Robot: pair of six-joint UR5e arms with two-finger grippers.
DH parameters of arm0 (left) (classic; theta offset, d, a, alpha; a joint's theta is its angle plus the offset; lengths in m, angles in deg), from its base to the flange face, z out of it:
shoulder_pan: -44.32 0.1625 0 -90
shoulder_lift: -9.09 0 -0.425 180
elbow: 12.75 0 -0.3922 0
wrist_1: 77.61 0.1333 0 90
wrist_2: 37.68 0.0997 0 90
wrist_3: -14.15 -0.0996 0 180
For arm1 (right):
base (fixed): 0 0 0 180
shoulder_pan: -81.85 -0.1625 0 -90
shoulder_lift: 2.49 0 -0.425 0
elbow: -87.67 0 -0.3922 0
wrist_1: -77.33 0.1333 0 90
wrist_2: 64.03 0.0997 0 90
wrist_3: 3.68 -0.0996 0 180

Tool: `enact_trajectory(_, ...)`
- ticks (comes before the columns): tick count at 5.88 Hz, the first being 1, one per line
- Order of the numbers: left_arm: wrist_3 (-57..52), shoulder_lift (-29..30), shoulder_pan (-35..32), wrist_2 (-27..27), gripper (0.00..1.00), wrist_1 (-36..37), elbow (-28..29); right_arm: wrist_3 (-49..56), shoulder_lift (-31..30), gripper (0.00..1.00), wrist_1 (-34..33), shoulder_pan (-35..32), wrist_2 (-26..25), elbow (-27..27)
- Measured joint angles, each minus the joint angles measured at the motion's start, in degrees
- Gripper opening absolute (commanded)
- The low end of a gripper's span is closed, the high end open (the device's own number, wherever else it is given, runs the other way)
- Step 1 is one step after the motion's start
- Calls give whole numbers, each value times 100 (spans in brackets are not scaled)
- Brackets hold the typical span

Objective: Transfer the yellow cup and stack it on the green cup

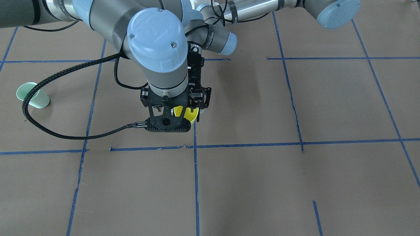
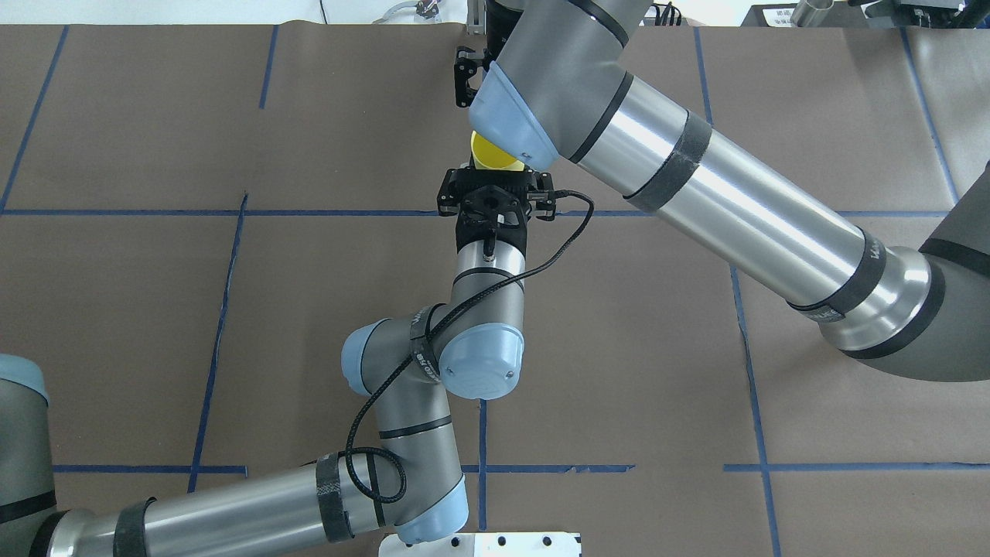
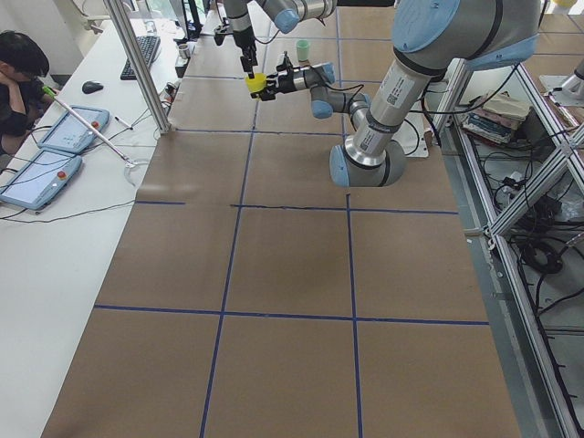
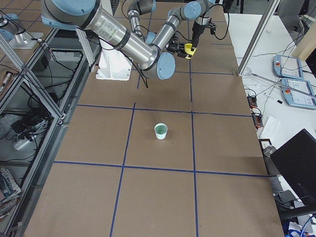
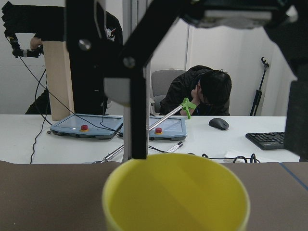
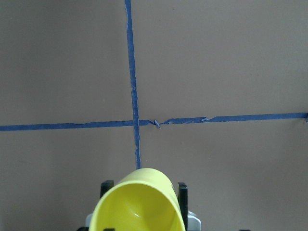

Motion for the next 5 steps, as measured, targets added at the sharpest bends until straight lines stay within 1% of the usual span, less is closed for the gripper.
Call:
enact_trajectory(2,-1,-12,0,-15,30,-2,-6,5,-73,72,3,52,-94,13)
enact_trajectory(4,-1,-17,0,-18,30,-8,-9,22,-113,52,16,113,-176,3)
enact_trajectory(5,-1,-22,0,-21,30,-9,-9,35,-110,49,20,123,-175,-7)
